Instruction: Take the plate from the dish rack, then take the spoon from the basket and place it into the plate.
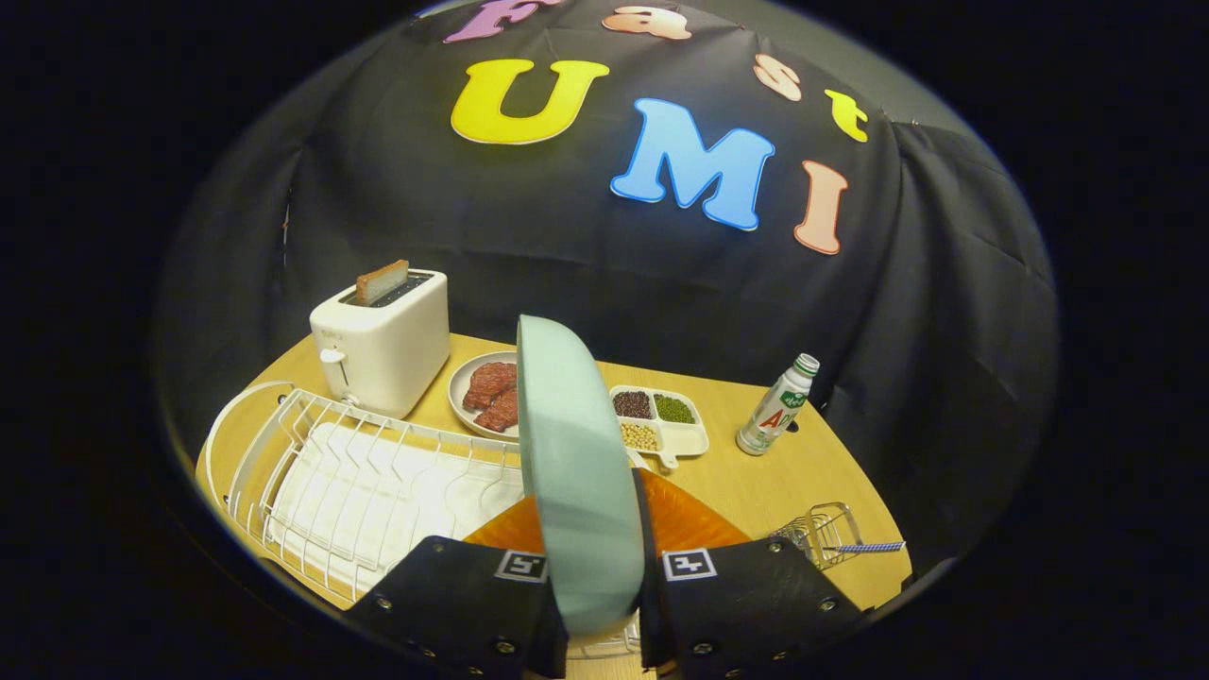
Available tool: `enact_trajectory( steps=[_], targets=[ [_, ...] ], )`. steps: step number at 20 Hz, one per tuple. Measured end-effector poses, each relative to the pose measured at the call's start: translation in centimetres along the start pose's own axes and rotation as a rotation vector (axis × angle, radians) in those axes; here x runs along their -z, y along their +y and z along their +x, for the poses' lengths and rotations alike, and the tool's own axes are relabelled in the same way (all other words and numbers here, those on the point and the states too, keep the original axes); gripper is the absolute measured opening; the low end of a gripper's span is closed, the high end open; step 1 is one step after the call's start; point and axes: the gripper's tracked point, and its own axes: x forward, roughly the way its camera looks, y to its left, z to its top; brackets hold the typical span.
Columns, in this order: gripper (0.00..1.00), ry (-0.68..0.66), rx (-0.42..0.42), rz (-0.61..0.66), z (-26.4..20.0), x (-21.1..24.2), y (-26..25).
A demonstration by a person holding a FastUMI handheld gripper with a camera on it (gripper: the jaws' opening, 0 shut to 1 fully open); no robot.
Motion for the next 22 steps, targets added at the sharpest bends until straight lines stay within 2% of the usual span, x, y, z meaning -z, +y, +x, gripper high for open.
enact_trajectory(
  steps=[10,15,22],
  targets=[
    [0.28,-0.080,0.113,0.025,-8.0,-0.2,-7.2],
    [0.28,-0.052,0.144,0.031,-12.1,3.3,-10.3],
    [0.28,0.056,0.077,0.121,-15.2,10.9,-10.3]
  ],
)
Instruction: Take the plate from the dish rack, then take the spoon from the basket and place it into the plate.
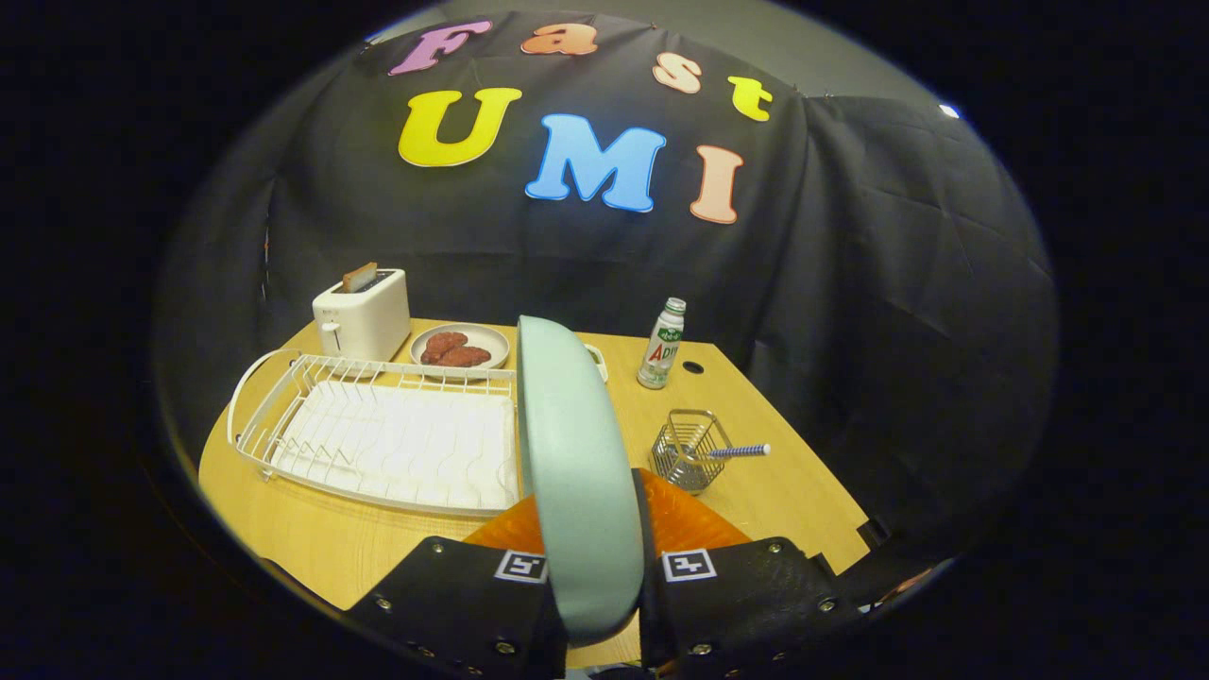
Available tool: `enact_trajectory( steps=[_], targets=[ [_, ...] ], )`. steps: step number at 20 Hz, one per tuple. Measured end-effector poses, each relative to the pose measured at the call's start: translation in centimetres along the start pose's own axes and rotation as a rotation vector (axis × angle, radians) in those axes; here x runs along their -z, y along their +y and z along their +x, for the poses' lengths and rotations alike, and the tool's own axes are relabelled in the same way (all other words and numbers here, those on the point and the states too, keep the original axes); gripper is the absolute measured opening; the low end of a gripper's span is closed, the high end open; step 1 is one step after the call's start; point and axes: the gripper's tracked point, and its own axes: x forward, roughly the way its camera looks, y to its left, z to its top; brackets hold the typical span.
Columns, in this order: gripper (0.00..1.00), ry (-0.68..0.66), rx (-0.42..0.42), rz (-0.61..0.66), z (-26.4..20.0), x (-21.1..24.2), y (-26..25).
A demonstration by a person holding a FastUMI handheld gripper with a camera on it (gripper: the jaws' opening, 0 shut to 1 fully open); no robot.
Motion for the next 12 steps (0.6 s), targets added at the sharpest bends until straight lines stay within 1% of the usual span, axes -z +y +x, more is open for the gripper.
enact_trajectory(
  steps=[4,6,8,12],
  targets=[
    [0.28,0.064,-0.038,-0.028,-0.3,3.8,0.5],
    [0.28,0.096,-0.062,-0.022,-0.2,5.2,0.9],
    [0.28,0.136,-0.100,0.022,-0.2,6.7,1.6],
    [0.28,0.216,-0.170,0.154,0.1,9.1,2.7]
  ],
)
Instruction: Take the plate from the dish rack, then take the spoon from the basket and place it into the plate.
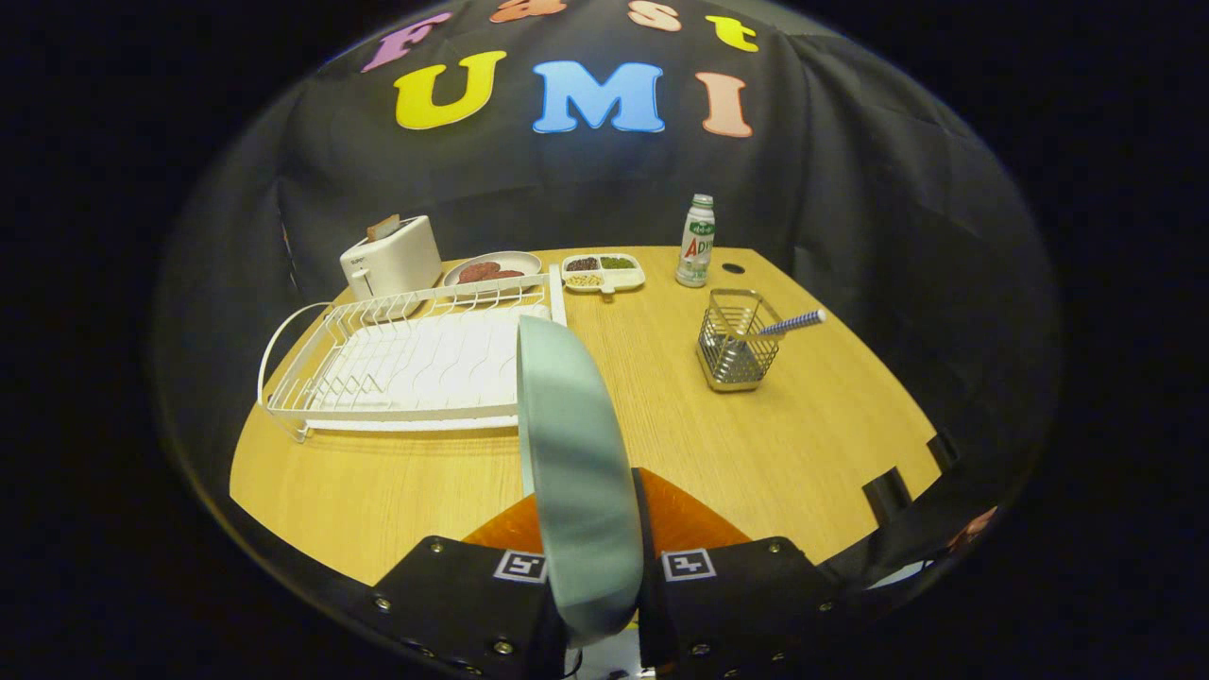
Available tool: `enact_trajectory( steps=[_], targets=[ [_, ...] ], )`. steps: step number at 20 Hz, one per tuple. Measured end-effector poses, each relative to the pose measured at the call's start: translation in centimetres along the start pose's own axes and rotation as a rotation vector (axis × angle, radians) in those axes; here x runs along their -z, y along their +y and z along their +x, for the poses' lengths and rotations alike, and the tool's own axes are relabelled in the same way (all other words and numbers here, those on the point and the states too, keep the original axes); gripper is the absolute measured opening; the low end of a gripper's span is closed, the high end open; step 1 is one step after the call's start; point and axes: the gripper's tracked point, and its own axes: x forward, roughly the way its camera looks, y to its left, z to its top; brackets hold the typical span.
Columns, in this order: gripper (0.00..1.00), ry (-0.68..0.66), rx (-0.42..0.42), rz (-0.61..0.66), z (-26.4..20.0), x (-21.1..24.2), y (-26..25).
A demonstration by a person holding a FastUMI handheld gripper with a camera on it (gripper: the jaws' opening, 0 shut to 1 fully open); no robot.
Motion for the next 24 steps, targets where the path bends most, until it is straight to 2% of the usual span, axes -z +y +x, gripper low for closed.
enact_trajectory(
  steps=[3,12,17,20,22,24],
  targets=[
    [0.28,0.054,-0.050,0.039,0.8,1.7,0.4],
    [0.29,0.203,-0.339,0.290,1.9,4.8,5.4],
    [0.29,0.294,-0.434,0.372,2.7,5.9,7.8],
    [0.31,0.331,-0.431,0.366,3.3,6.8,8.0],
    [0.38,0.336,-0.426,0.364,3.5,7.0,7.7],
    [0.43,0.332,-0.381,0.334,3.7,7.1,6.7]
  ],
)
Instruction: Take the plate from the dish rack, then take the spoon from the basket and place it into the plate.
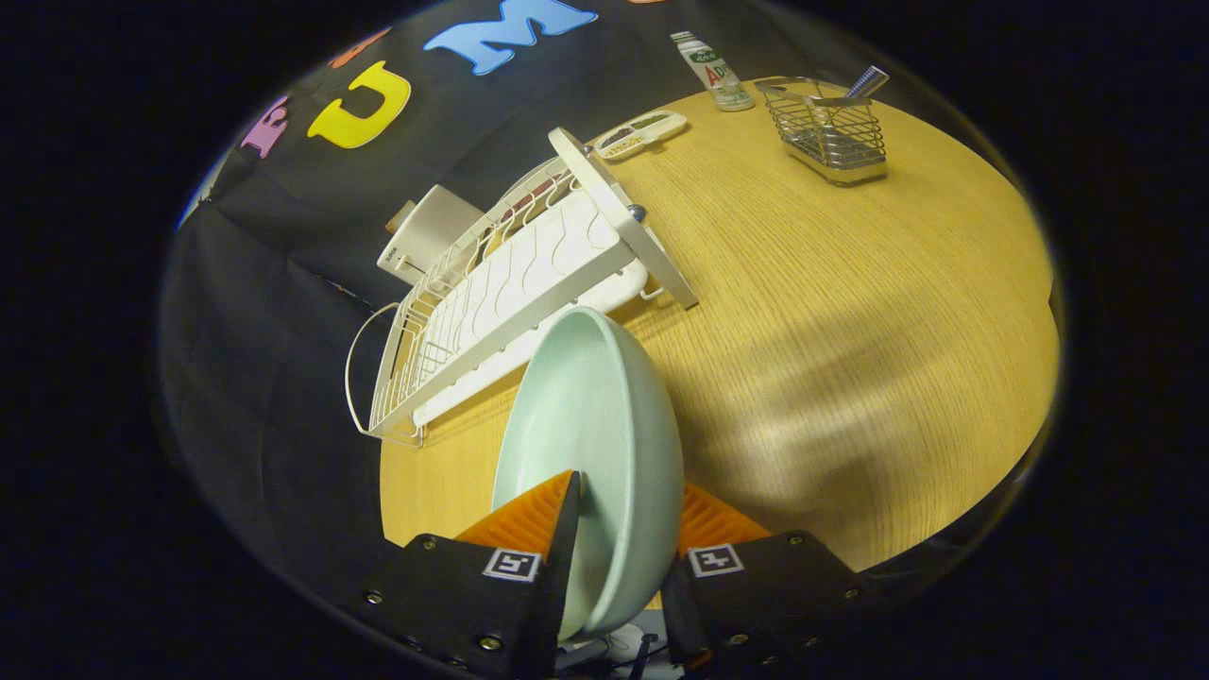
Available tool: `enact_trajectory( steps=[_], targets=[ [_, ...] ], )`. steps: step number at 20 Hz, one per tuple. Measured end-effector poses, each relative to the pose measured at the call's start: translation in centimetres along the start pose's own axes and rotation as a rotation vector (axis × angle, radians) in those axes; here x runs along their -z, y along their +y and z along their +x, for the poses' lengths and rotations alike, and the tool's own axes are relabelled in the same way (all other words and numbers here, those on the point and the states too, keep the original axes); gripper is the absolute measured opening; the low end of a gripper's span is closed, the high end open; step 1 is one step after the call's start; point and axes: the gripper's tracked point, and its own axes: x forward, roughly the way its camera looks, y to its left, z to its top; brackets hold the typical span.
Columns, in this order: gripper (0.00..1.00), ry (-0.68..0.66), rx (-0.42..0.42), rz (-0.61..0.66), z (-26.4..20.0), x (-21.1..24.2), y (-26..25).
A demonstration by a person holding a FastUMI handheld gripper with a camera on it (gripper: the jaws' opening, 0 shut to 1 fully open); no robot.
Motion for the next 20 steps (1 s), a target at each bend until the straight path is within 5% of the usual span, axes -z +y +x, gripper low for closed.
enact_trajectory(
  steps=[5,6,7,20],
  targets=[
    [0.73,-0.013,0.142,-0.158,-0.1,0.1,-3.0],
    [0.90,-0.028,0.157,-0.185,-0.4,-0.1,-3.1],
    [0.97,-0.032,0.172,-0.210,-0.4,-0.1,-3.3],
    [0.99,-0.221,0.229,-0.223,-3.2,-4.7,-4.0]
  ],
)
